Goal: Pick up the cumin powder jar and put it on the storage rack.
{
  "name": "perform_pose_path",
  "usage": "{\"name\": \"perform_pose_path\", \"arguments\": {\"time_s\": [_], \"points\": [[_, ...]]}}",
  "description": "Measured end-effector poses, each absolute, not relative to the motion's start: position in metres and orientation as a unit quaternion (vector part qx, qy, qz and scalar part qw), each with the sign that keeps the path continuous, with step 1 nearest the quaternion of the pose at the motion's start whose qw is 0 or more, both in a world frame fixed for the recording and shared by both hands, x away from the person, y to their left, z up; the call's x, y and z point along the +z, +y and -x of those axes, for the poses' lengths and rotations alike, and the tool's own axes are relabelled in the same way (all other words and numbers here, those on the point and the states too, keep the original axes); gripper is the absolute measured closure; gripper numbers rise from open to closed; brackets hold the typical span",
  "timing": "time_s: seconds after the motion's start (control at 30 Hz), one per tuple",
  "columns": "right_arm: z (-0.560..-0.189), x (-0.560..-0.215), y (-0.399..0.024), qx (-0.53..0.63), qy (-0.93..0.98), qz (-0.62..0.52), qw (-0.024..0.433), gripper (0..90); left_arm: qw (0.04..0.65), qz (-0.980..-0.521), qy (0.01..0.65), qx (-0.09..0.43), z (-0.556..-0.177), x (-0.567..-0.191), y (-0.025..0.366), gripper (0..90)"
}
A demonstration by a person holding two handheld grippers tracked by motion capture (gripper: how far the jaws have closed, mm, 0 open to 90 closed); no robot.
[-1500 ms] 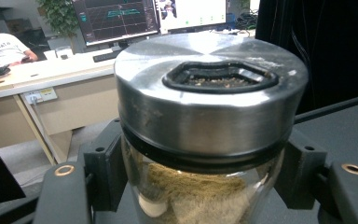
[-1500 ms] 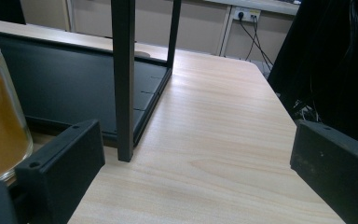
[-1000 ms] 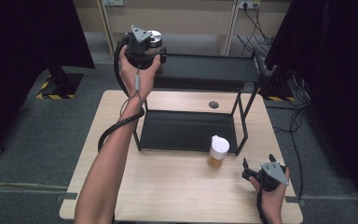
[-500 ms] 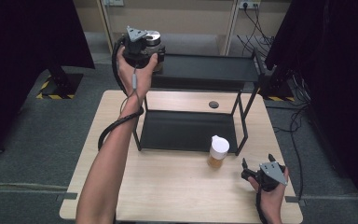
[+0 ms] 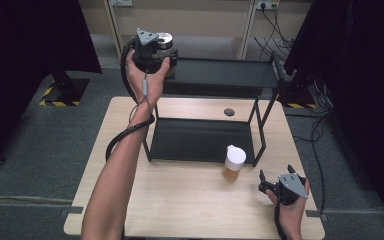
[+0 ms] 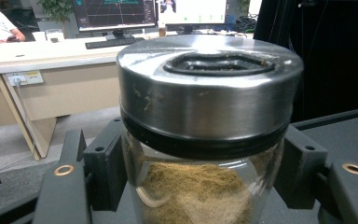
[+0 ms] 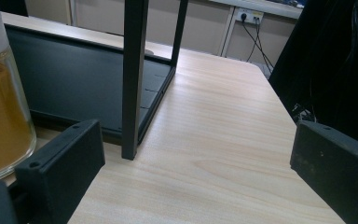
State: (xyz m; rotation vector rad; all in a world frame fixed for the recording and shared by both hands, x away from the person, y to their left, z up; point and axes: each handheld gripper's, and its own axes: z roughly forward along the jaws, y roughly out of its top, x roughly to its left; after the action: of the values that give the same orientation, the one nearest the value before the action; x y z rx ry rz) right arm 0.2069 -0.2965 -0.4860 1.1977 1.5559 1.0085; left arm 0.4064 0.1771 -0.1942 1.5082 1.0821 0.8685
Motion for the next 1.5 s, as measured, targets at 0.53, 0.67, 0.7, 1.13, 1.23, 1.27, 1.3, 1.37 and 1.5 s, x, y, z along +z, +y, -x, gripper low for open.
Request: {"name": "perform_pose_path", "arguments": {"time_s": [0.53,0.67,0.7,1.13,1.23,1.27,1.3,1.37,1.5], "points": [[-0.207,-0.486,-0.297,0.408,0.63,-0.483,0.45,3.0,0.531,-0.601,0.445,0.398,-0.373,-0.193,0.174,2.8],[-0.207,-0.486,-0.297,0.407,0.631,-0.483,0.45,3.0,0.531,-0.601,0.438,0.405,-0.363,-0.195,0.176,2.8],[-0.207,-0.486,-0.297,0.407,0.631,-0.483,0.45,3.0,0.532,-0.602,0.436,0.406,-0.361,-0.196,0.177,2.8],[-0.207,-0.486,-0.296,0.407,0.631,-0.484,0.451,3.0,0.545,-0.604,0.422,0.401,-0.337,-0.212,0.189,2.8],[-0.207,-0.486,-0.296,0.406,0.632,-0.483,0.451,3.0,0.547,-0.605,0.416,0.402,-0.331,-0.217,0.19,2.8],[-0.207,-0.486,-0.296,0.406,0.632,-0.483,0.451,3.0,0.547,-0.606,0.414,0.402,-0.329,-0.218,0.19,2.8],[-0.207,-0.486,-0.296,0.406,0.632,-0.483,0.451,3.0,0.548,-0.607,0.413,0.401,-0.327,-0.219,0.191,2.8],[-0.207,-0.485,-0.296,0.405,0.632,-0.482,0.451,3.0,0.55,-0.607,0.411,0.401,-0.323,-0.222,0.192,2.8],[-0.207,-0.486,-0.295,0.404,0.633,-0.482,0.452,3.0,0.55,-0.607,0.407,0.404,-0.317,-0.228,0.195,2.8]]}}
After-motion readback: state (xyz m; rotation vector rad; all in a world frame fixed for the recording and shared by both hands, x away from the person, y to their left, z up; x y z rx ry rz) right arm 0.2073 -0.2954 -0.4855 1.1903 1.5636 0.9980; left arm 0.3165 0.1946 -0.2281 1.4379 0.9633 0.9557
